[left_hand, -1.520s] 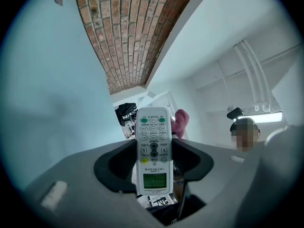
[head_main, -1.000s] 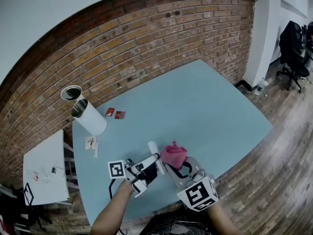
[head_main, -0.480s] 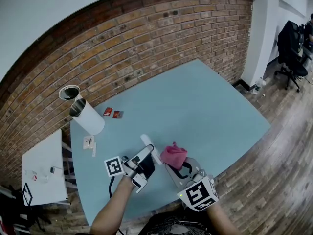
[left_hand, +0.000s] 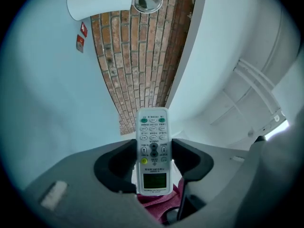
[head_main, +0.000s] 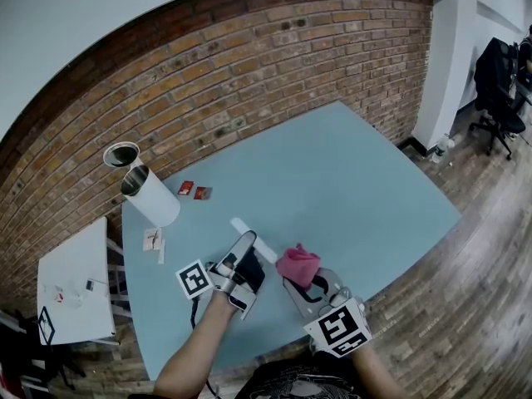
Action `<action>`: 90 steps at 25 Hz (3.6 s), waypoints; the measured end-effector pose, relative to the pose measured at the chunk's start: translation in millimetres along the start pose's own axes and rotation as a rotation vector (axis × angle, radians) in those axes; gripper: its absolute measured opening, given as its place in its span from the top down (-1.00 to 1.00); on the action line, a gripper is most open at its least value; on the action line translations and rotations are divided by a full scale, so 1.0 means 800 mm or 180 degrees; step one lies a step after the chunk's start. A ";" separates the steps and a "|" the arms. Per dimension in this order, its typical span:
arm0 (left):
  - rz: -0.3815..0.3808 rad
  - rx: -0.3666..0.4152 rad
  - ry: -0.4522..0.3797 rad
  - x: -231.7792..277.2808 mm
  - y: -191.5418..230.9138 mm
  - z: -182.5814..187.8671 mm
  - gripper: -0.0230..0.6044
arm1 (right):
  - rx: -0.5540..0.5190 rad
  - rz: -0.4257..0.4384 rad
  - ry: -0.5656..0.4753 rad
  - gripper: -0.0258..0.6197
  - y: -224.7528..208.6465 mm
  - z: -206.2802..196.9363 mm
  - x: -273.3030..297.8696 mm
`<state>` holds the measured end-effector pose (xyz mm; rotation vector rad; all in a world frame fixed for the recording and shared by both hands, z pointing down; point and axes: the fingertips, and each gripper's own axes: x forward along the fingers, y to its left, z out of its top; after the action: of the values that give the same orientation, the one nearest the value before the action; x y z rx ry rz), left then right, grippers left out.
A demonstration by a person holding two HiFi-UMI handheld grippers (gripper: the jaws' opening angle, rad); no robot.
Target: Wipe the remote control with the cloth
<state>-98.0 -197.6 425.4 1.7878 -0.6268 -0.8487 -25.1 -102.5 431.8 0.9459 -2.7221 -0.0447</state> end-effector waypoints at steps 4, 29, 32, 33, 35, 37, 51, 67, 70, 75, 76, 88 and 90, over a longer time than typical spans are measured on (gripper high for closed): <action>-0.0027 -0.0002 0.0007 0.009 -0.010 -0.005 0.18 | 0.0032 -0.0005 -0.0008 0.73 -0.001 -0.001 -0.001; 0.0855 0.1258 0.0953 -0.003 0.043 -0.052 0.18 | 0.0245 -0.0091 -0.0259 0.73 -0.015 0.025 -0.011; 0.0911 0.1401 0.1088 -0.004 0.046 -0.059 0.18 | 0.0274 -0.0107 -0.0277 0.73 -0.018 0.025 -0.011; 0.0936 0.1467 0.1133 -0.004 0.047 -0.061 0.18 | 0.0318 -0.0113 -0.0293 0.73 -0.019 0.029 -0.012; 0.0994 0.1629 0.1199 -0.005 0.050 -0.059 0.18 | 0.0413 -0.0128 -0.0353 0.73 -0.022 0.039 -0.015; 0.1049 0.1763 0.1260 -0.007 0.054 -0.058 0.18 | 0.0452 -0.0142 -0.0410 0.73 -0.025 0.046 -0.017; 0.1150 0.2743 0.2027 -0.016 0.059 -0.092 0.18 | 0.0489 -0.0223 -0.0458 0.73 -0.035 0.052 -0.016; 0.1117 0.3782 0.2585 -0.019 0.061 -0.114 0.18 | 0.0493 -0.0479 -0.0473 0.73 -0.077 0.049 -0.028; 0.1088 0.4063 0.2750 -0.021 0.063 -0.119 0.18 | 0.0533 -0.0525 -0.0521 0.73 -0.084 0.055 -0.029; 0.1007 0.4436 0.2965 -0.022 0.066 -0.131 0.18 | 0.0492 -0.0553 -0.0518 0.73 -0.090 0.057 -0.029; 0.0988 0.4516 0.3008 -0.023 0.067 -0.134 0.18 | 0.0482 -0.0554 -0.0507 0.73 -0.091 0.057 -0.028; 0.0691 0.5539 0.3507 -0.032 0.053 -0.156 0.18 | 0.0456 -0.0476 -0.0472 0.73 -0.098 0.057 -0.022; 0.0641 0.5655 0.3550 -0.033 0.050 -0.158 0.18 | 0.0441 -0.0424 -0.0455 0.73 -0.097 0.057 -0.020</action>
<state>-15.8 -119.5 499.4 3.0477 -0.7439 1.3861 22.3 -156.4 375.2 1.2059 -2.8173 0.0540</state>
